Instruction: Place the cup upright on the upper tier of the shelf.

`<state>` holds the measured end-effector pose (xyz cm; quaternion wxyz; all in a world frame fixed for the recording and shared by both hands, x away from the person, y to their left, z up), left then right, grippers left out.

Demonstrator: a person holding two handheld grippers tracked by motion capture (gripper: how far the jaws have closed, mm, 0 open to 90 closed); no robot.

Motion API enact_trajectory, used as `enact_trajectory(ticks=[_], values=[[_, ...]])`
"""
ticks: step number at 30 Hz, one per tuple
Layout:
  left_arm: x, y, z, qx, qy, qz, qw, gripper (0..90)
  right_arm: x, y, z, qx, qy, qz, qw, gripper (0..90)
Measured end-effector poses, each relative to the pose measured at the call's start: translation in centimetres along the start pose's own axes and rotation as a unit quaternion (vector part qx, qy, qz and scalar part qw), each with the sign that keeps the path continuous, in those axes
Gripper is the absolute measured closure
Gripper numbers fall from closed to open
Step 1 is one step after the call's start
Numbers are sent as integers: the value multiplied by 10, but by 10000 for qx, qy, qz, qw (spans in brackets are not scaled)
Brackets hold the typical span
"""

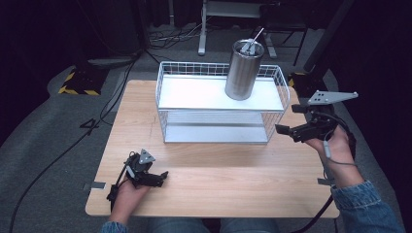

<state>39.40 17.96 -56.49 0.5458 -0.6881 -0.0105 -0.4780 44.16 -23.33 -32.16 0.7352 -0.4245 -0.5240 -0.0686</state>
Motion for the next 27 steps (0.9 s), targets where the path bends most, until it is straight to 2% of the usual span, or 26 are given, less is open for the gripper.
enact_trajectory(ticks=[17, 27], values=[[0, 0, 0, 1, 3, 7, 10000, 41, -65, 15, -9, -259, 138, 182, 9994, 6], [0, 0, 0, 0, -1, 4, 10000, 41, -103, 30, -13, -380, 214, 416, 9982, 14]])
Point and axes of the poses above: each handheld gripper's, and its own axes: y roughly forward along the jaws, x roughly out of its top, z roughly to its left, the point moved 8 cm from there along y, roughly forward along the jaws, and after that the axes turned 6 degrees about y, right-handed, at the moved point
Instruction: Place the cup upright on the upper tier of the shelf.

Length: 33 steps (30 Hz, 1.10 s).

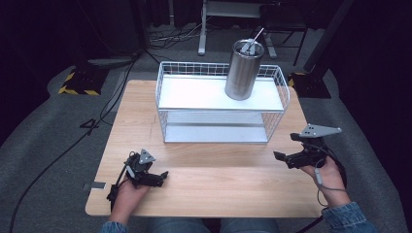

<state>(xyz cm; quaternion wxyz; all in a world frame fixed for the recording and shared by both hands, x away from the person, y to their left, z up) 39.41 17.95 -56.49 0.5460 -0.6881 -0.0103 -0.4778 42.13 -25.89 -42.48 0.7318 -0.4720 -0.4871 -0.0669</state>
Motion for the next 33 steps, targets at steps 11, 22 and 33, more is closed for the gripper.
enact_trajectory(ticks=[11, 22, 33], values=[[0, 0, 0, 2, -3, -3, 10000, 41, -36, 24, 0, -49, 117, 144, 9998, 15], [0, 0, 0, 14, 6, -8, 10000, 41, -61, 38, 3, -85, 93, 87, 9999, 23], [0, 0, 0, 12, 2, -4, 10000, 41, -84, 53, 5, -92, 165, 233, 9996, 25]])
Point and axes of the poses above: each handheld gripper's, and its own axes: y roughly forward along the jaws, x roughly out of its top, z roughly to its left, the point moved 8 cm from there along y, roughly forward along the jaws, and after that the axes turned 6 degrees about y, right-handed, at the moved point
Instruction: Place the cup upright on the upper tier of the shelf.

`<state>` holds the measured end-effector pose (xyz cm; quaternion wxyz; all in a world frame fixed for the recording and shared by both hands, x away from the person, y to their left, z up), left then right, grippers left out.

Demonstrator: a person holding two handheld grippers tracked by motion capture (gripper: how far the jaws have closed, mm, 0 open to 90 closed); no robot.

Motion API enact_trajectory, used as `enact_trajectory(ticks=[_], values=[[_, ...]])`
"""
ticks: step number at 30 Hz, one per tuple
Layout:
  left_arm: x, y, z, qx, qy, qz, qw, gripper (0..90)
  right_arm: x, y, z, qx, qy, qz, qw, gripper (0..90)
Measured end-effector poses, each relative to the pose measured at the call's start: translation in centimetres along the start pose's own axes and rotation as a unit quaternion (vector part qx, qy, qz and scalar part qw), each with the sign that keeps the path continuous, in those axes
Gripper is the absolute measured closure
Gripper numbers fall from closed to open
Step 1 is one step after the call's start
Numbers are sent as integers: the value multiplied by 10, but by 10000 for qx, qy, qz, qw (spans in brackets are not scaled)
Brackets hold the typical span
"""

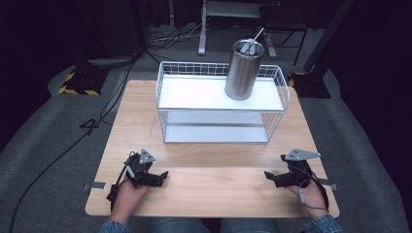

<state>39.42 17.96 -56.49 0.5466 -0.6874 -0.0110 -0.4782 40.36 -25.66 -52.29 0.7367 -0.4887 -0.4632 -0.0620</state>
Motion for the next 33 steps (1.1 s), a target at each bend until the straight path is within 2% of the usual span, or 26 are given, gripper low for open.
enact_trajectory(ticks=[9, 18, 21, 22, 33], values=[[0, 0, 0, -9, 0, 5, 10000, 41, -12, 9, 1, -69, 3, 121, 9999, 26], [0, 0, 0, 1, 3, -1, 10000, 41, -22, 19, -1, -277, -62, 266, 9992, 19], [0, 0, 0, -10, 4, 10, 10000, 41, -29, 25, -2, -268, -33, 466, 9985, 0], [0, 0, 0, -10, 7, 9, 10000, 41, -29, 28, -2, -264, 80, 269, 9993, 0], [-1, -1, -1, -1, -28, 0, 10000, 42, -30, 27, -3, -366, 175, 249, 9989, 1]])
Point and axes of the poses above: each handheld gripper's, and its own axes: y roughly forward along the jaws, x roughly out of its top, z roughly to its left, the point moved 8 cm from there along y, roughly forward along the jaws, and after that the axes turned 6 degrees about y, right-handed, at the moved point
